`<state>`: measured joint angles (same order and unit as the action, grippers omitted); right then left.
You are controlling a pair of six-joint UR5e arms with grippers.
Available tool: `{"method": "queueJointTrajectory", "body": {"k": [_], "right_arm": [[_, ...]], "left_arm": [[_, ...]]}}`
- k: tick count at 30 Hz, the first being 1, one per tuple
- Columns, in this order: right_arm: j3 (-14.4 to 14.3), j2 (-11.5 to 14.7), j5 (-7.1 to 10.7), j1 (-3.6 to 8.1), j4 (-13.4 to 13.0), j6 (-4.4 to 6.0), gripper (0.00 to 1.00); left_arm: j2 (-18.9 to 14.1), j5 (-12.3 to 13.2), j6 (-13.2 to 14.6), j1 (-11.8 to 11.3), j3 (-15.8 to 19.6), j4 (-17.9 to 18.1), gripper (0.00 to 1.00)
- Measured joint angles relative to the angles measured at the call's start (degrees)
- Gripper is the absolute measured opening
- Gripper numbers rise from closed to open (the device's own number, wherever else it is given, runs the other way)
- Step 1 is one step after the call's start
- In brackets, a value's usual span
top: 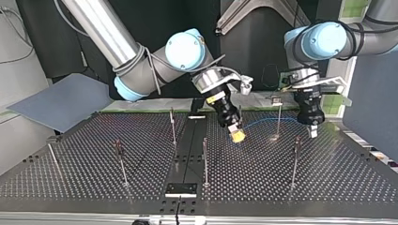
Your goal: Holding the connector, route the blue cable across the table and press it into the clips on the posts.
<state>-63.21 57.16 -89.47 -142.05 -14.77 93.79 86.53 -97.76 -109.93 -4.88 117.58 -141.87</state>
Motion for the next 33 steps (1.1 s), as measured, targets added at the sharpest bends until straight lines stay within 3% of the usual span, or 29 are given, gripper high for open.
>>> {"method": "queueJointTrajectory", "body": {"k": [4, 13, 26, 33], "right_arm": [[1.81, -1.29, 0.41, 0.08, 1.51, 0.11, 0.0], [5.24, -1.99, 0.74, 0.59, 2.51, 1.54, 0.0], [6.28, -4.56, 1.28, 1.1, 2.55, 1.38, 0.0], [7.86, -4.96, 1.82, 1.13, 2.58, 1.29, 0.0]], "left_arm": [[0.52, 1.39, -0.59, -0.32, -1.1, 0.34, 0.0], [2.36, 2.08, -0.89, -1.62, -3.6, 0.51, 0.0], [3.99, 5.26, -0.77, -3.86, -5.15, 2.7, 0.0], [4.41, 7.35, -1.99, -4.35, -6.5, 3.14, 0.0]]}}
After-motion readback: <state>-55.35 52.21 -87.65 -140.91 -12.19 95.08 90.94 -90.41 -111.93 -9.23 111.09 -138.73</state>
